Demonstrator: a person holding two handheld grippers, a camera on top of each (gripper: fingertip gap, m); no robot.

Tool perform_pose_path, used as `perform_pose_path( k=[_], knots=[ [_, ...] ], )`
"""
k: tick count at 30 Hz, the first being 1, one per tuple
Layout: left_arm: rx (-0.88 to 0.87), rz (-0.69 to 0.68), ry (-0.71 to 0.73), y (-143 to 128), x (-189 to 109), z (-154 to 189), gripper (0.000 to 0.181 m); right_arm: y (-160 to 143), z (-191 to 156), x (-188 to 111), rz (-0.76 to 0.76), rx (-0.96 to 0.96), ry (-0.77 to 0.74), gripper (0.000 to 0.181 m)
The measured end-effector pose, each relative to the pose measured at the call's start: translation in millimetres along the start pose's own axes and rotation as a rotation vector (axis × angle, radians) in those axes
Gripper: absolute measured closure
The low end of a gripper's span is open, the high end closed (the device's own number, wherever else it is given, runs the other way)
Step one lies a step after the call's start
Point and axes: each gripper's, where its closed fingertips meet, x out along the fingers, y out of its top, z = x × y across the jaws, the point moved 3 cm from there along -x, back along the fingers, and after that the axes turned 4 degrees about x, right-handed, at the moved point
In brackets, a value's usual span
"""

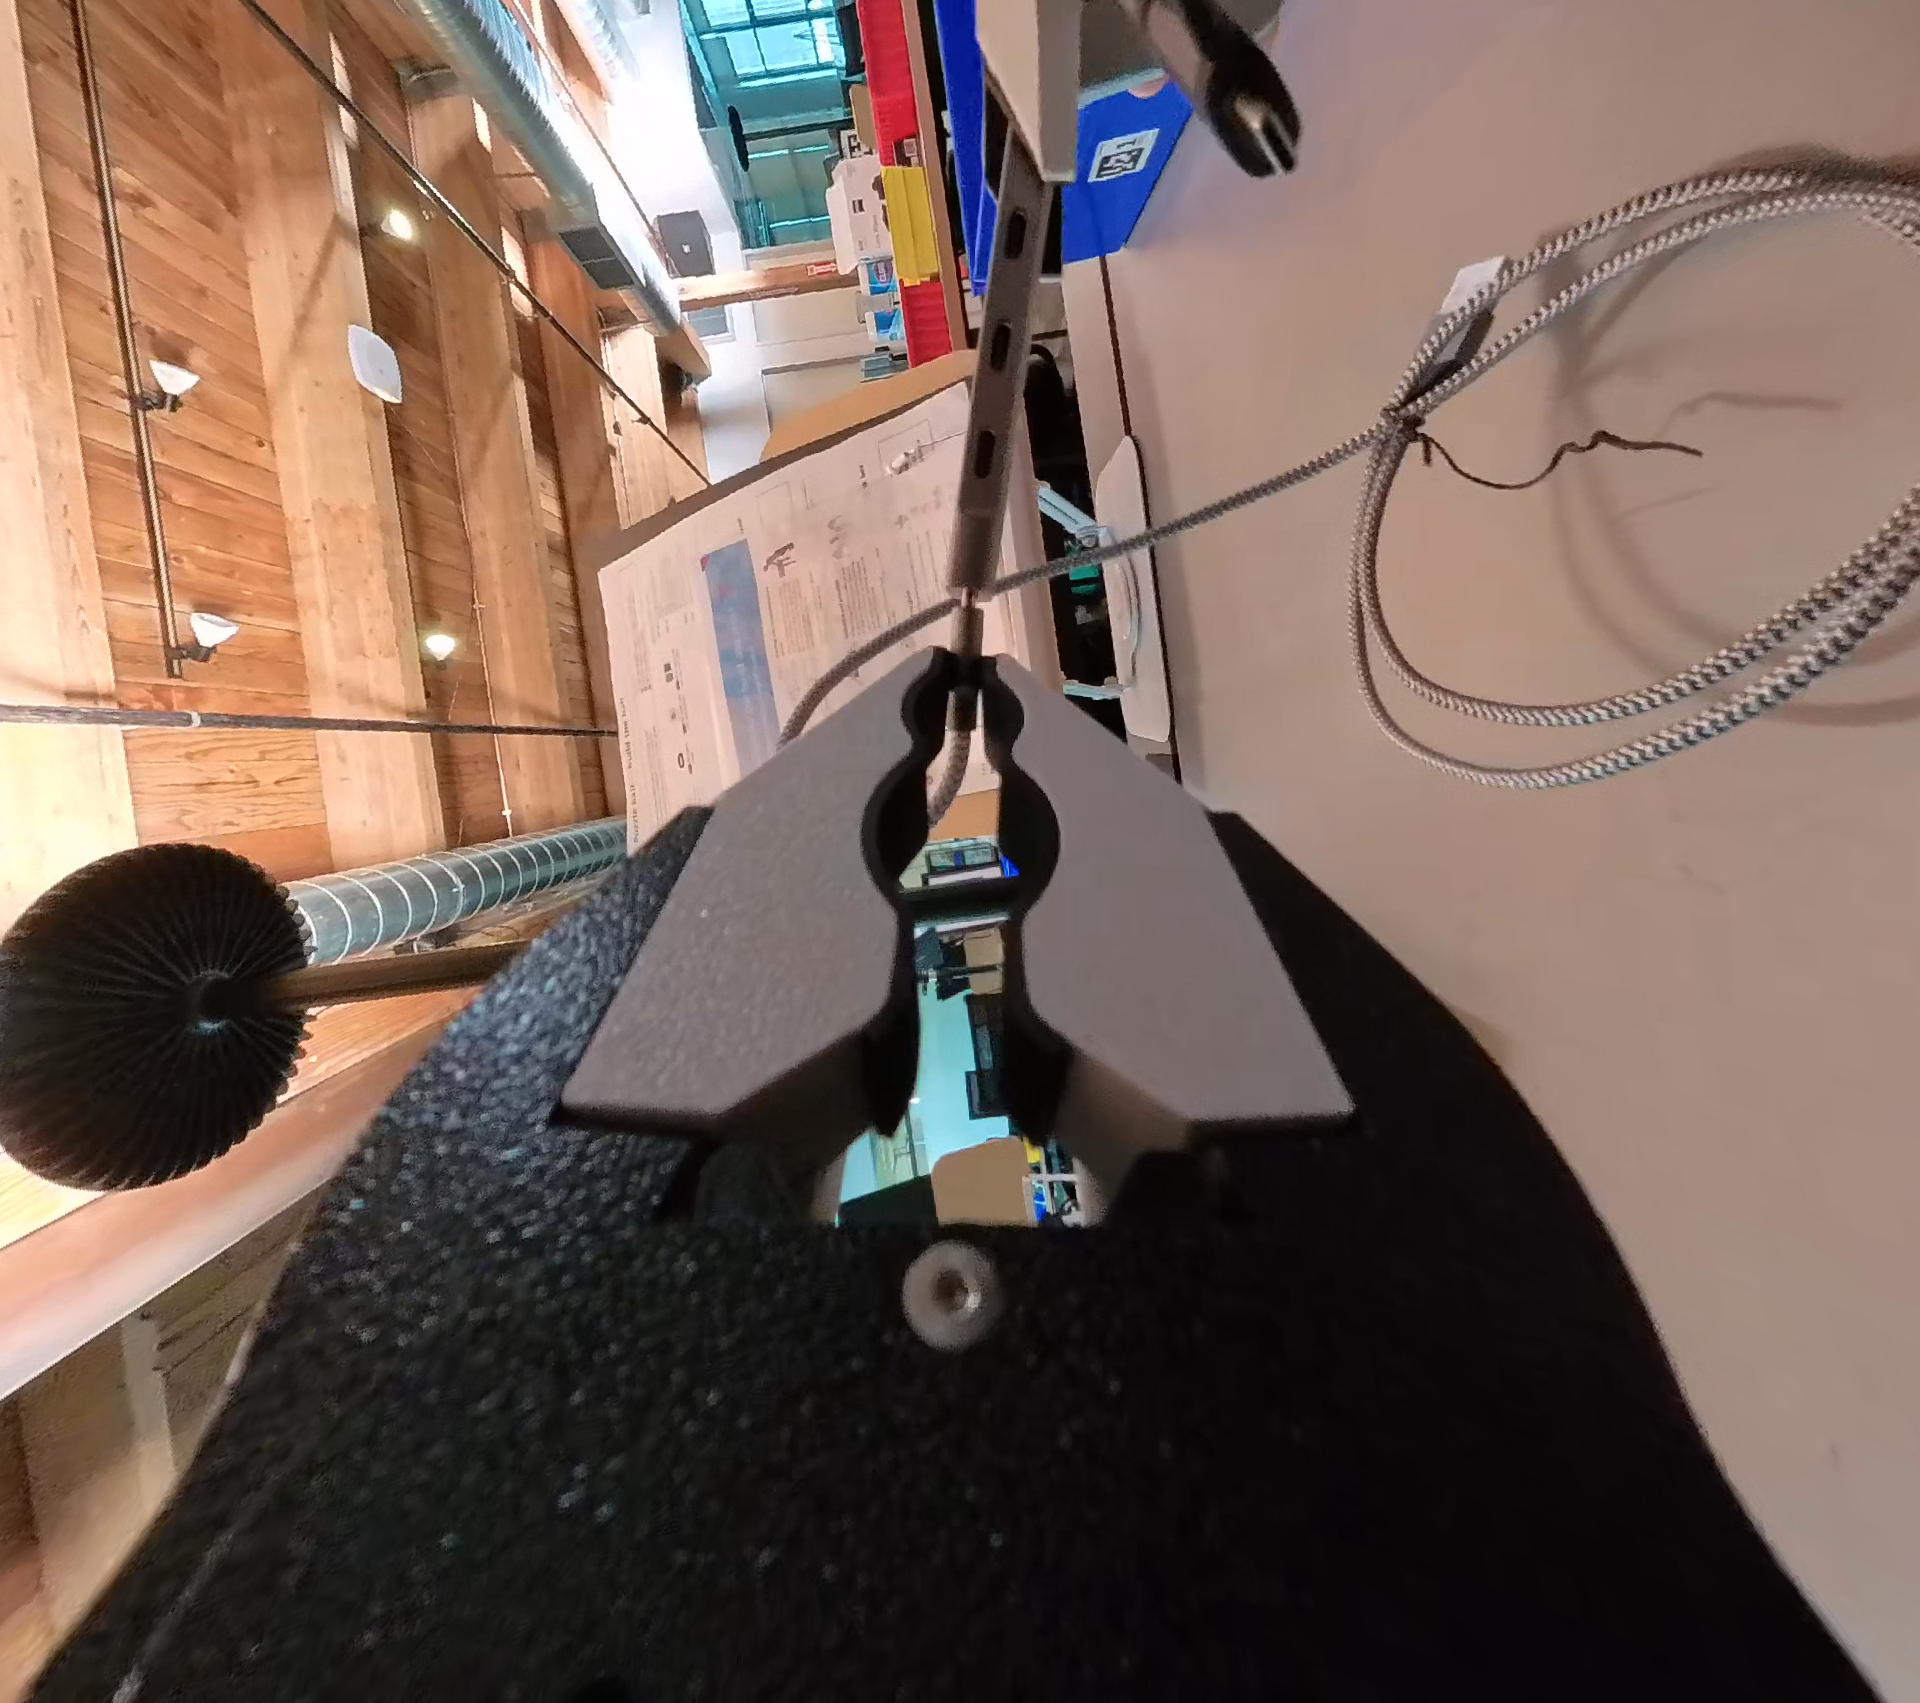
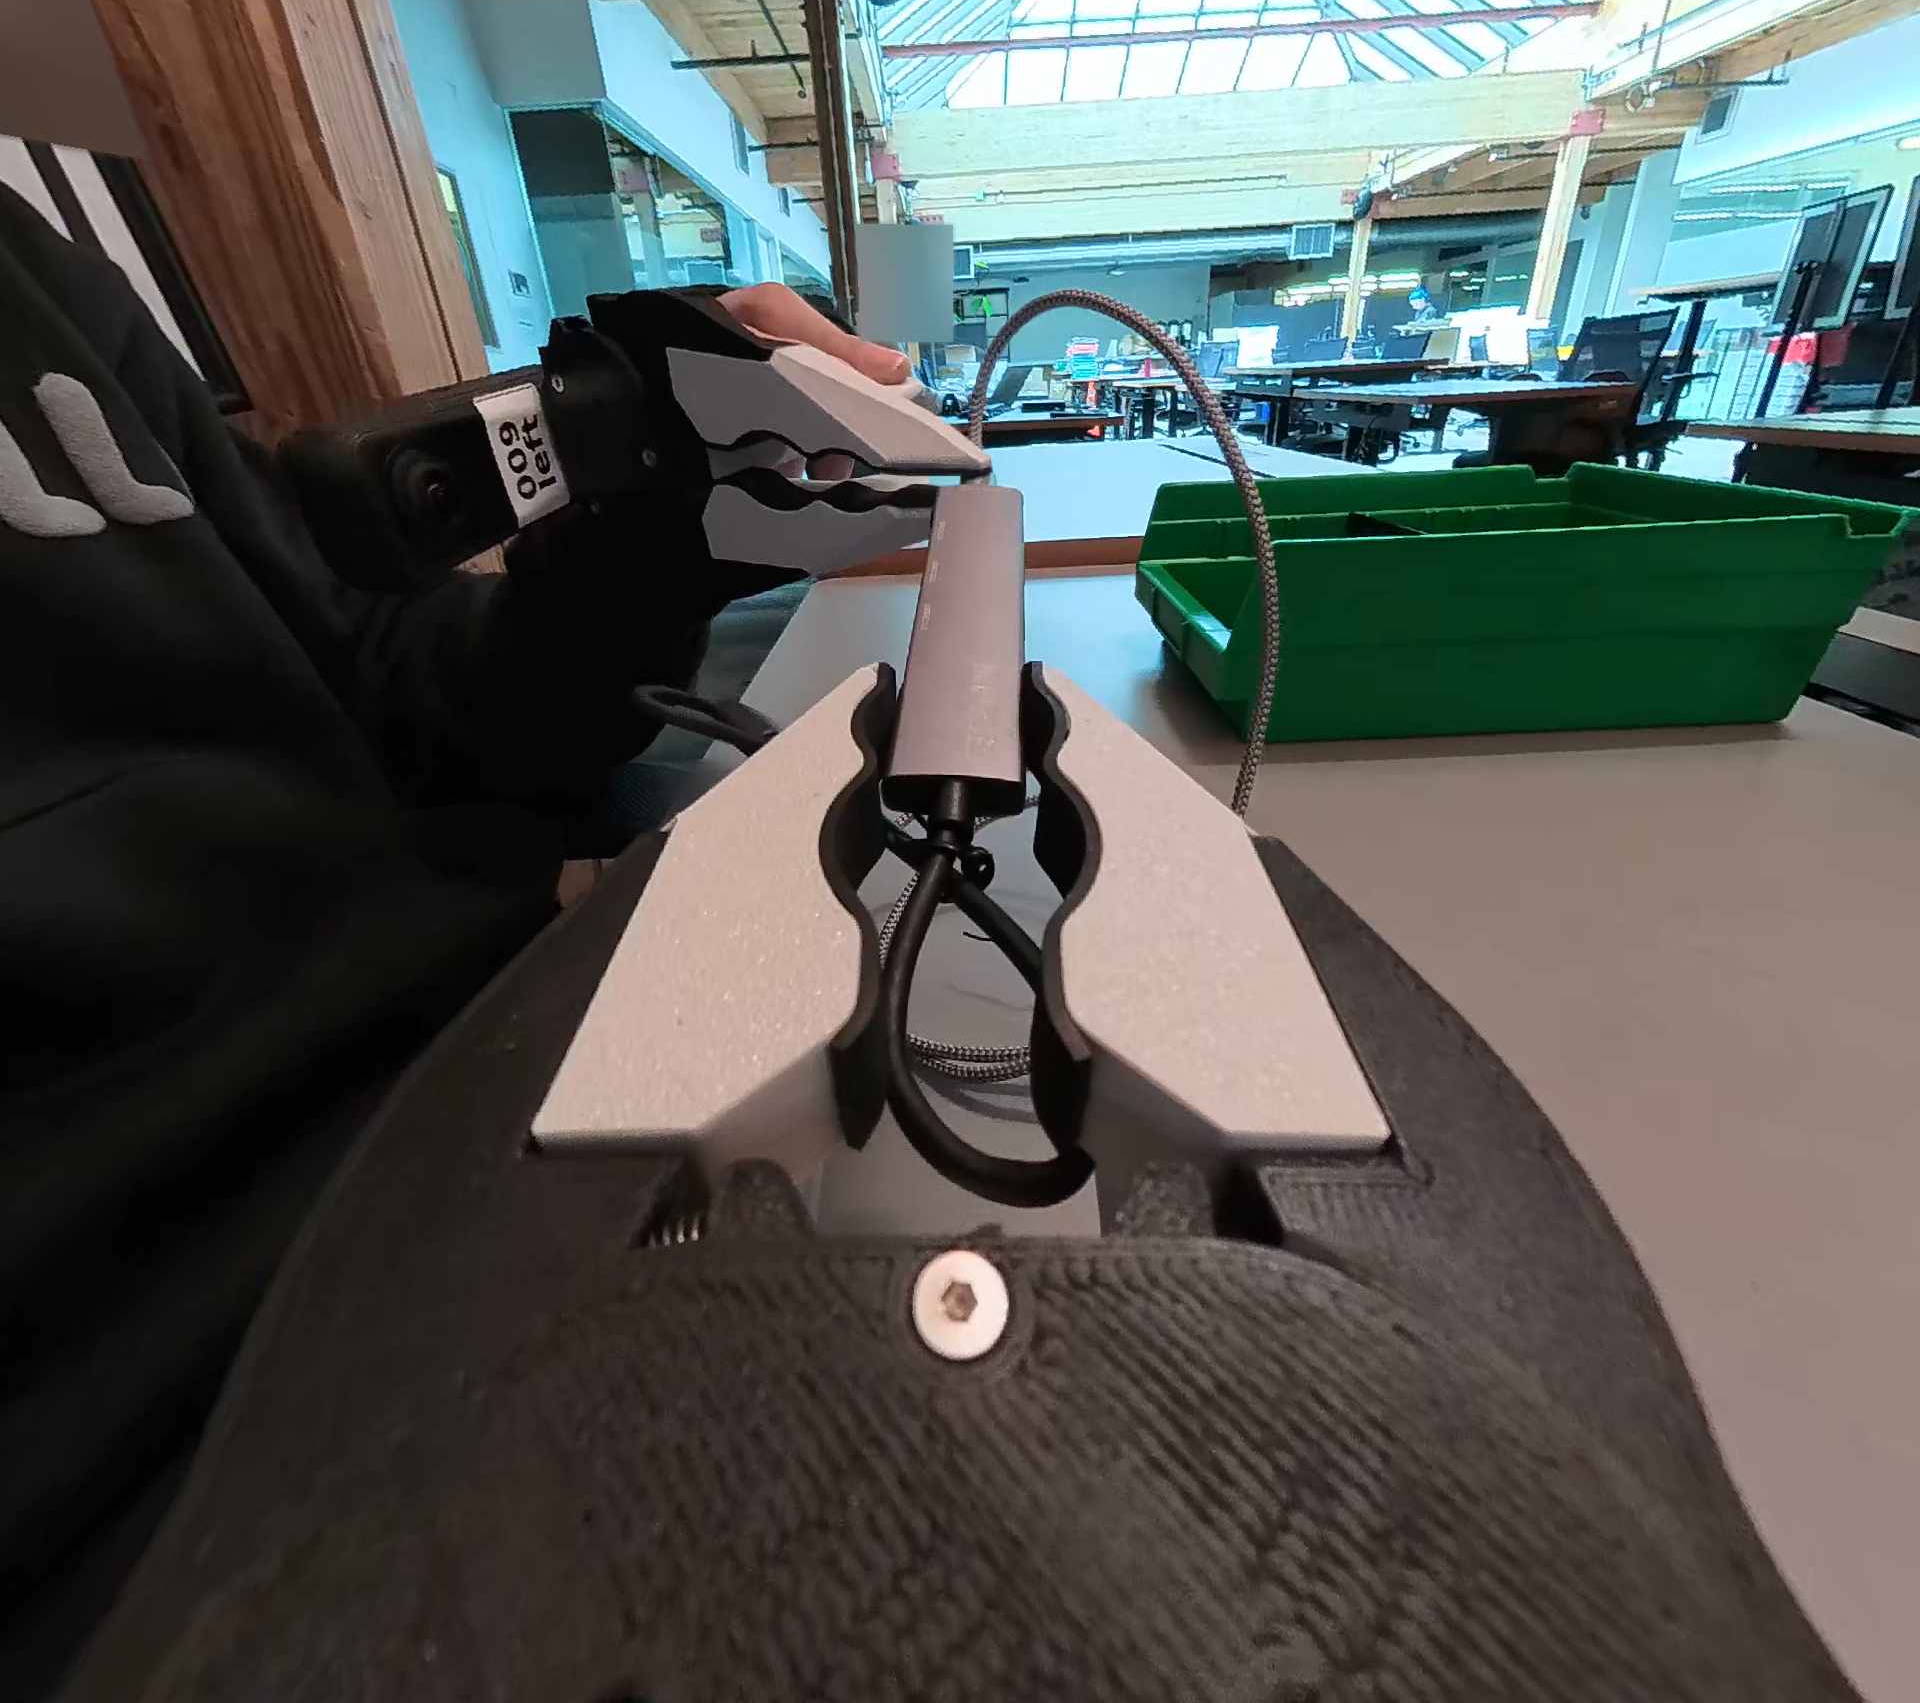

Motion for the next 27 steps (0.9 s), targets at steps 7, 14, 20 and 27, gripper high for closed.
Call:
perform_pose_path(
  k=[7, 14, 20, 27],
  knots=[
    [-0.251, 0.122, -0.085, 9, -5, 1, 0.173, -2, -4, 1, -0.016, -0.015, 0.024, 0.158],
    [-0.842, 0.309, -0.244, -7, -36, -27, 0.156, -6, -8, 6, -0.048, -0.078, 0.019, 0.158],
    [-1.490, 0.489, -0.567, -36, -43, -4, 0.147, -3, -10, 4, -0.018, -0.095, 0.028, 0.158],
    [-1.696, 0.765, -0.610, -22, -21, 6, 0.161, -4, -14, 4, -0.027, -0.100, 0.061, 0.158]
  ],
)
